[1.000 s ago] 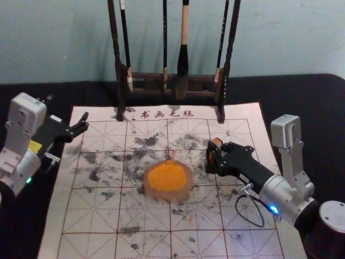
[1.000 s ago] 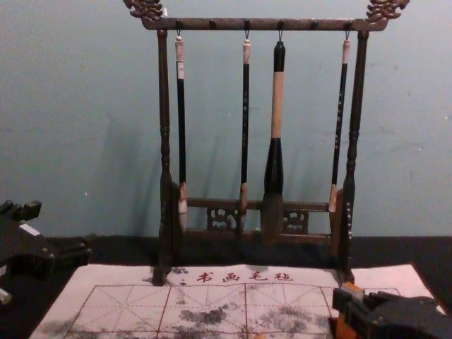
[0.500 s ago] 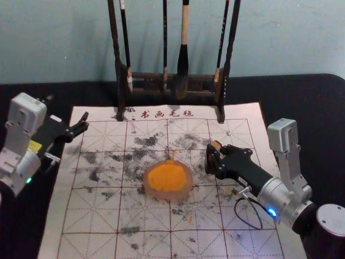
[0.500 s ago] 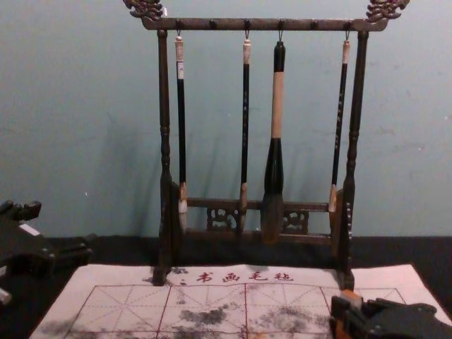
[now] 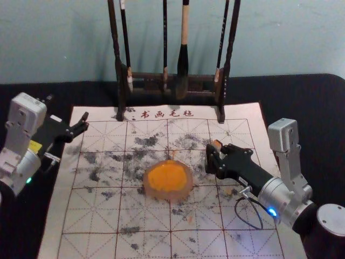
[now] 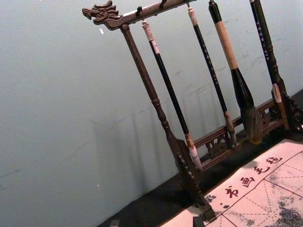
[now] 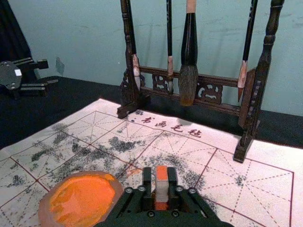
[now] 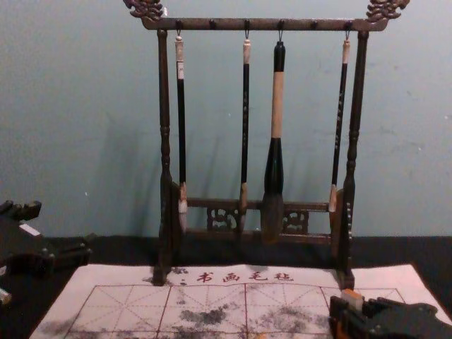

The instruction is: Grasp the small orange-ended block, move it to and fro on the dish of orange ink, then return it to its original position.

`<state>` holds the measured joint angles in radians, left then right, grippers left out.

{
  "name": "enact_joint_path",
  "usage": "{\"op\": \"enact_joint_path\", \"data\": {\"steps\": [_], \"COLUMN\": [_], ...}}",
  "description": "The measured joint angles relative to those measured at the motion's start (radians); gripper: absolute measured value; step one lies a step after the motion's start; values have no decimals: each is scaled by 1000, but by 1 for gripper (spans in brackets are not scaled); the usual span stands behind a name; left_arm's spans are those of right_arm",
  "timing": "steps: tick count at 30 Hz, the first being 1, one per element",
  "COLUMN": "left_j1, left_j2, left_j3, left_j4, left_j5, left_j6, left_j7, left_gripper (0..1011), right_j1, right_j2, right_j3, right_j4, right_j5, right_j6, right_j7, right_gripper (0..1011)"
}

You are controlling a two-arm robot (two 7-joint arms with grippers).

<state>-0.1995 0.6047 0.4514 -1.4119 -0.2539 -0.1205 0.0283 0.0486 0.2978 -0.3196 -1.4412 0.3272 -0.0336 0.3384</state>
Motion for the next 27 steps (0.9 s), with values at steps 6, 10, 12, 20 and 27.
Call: {"op": "enact_joint_path", "data": {"steps": [6, 10, 12, 20, 27], "left_j1": [0, 0, 0, 0, 0], "left_j2": [0, 0, 0, 0, 0], "left_j3": [0, 0, 0, 0, 0], "left_j4": [0, 0, 0, 0, 0], "left_j5": [0, 0, 0, 0, 0], "left_j6": [0, 0, 0, 0, 0], "left_j7": [0, 0, 0, 0, 0], "left_gripper": [1001, 1001, 1001, 1001, 1001], "right_j1": [0, 0, 0, 0, 0], "right_j2": [1, 1, 1, 1, 1], "right_j3": [0, 0, 0, 0, 0], "right_j4": [0, -1, -1, -2, -2], "right_j5": [0, 1, 1, 2, 2], "right_j6": [1, 1, 1, 1, 1], "right_j7": [0, 0, 0, 0, 0], "right_gripper": [381, 503, 536, 818, 982]}}
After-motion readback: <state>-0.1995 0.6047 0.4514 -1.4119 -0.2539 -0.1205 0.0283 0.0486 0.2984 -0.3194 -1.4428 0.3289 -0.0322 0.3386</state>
